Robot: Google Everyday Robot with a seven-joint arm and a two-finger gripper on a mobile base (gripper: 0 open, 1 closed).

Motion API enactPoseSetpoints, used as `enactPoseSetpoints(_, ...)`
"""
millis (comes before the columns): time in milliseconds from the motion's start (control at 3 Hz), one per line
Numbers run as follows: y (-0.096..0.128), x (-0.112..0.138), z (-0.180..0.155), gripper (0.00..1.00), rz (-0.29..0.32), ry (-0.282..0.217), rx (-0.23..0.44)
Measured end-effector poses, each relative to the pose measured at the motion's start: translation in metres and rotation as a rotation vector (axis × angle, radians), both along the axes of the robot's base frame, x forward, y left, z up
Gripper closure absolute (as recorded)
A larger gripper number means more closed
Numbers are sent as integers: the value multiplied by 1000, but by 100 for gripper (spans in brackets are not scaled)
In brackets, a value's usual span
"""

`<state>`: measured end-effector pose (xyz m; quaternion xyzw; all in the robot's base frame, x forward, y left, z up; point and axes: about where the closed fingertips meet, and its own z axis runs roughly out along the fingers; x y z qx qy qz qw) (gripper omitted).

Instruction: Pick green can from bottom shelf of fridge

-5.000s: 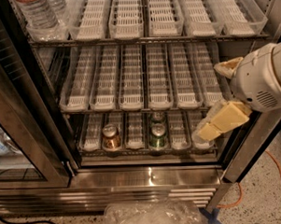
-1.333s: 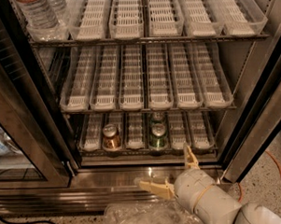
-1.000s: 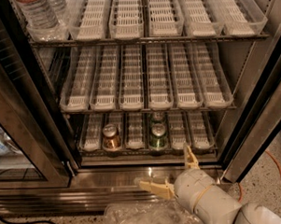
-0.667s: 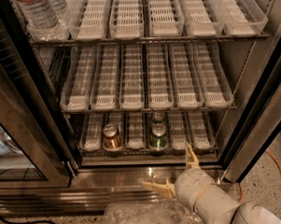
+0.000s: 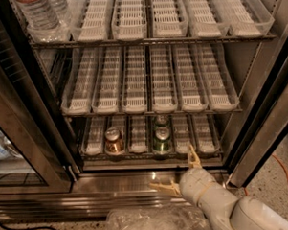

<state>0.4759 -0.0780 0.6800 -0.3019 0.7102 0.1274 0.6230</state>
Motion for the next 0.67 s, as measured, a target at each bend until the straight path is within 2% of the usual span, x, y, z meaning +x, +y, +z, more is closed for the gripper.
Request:
enactPoseSetpoints(333,-3,15,-15,0,14,-19,43)
enactPoseSetpoints(667,-5,29,-31,0,-1,-44,62)
